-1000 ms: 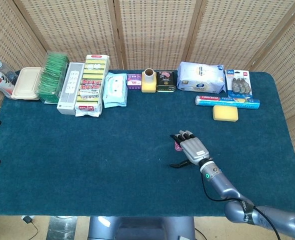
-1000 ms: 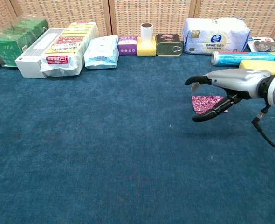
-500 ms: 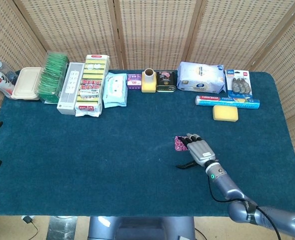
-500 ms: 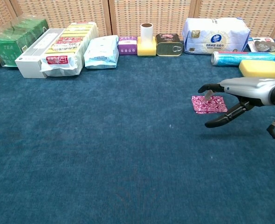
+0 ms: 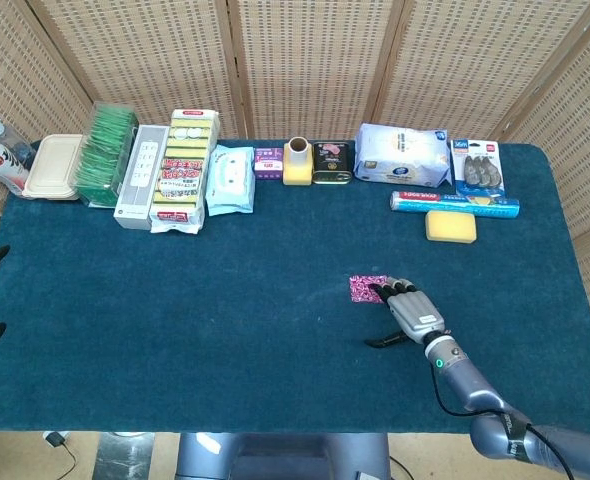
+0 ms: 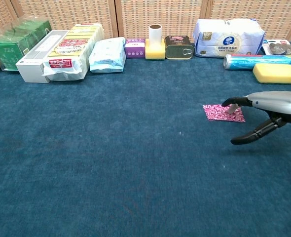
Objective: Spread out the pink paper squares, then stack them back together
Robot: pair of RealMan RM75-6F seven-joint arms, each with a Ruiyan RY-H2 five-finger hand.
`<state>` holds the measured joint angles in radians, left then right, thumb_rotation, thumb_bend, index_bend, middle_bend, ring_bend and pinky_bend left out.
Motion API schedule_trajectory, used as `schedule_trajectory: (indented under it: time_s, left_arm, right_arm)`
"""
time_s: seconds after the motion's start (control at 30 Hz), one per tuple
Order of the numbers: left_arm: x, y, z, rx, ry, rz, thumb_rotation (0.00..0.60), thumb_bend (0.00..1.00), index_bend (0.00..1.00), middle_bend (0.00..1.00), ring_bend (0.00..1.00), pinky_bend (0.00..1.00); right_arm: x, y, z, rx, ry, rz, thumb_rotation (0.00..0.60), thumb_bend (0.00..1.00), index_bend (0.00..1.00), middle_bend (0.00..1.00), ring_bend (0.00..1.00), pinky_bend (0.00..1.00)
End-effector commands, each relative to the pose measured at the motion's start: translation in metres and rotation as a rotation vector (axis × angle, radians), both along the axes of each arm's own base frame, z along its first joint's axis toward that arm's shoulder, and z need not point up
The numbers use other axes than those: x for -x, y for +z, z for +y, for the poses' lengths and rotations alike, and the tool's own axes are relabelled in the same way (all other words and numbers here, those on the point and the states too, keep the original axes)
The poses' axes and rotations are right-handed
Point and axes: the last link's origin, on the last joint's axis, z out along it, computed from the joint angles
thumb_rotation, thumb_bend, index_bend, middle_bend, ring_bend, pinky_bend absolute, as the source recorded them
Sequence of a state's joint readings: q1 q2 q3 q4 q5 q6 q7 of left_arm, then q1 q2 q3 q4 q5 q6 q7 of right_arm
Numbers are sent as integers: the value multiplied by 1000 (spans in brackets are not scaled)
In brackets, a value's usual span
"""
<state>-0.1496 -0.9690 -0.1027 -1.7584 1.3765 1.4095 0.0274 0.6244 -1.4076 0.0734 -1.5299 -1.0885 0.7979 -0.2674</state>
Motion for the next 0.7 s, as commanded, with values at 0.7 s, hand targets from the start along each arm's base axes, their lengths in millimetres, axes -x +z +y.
schedule_trajectory:
  time_s: [0.7]
  left_arm:
    - [-2,-3,-2,3,-2,2,600,85,0,0,0,78]
  right_arm:
    - [5,15,58,-85,48,20,250,0,0,169,67,68]
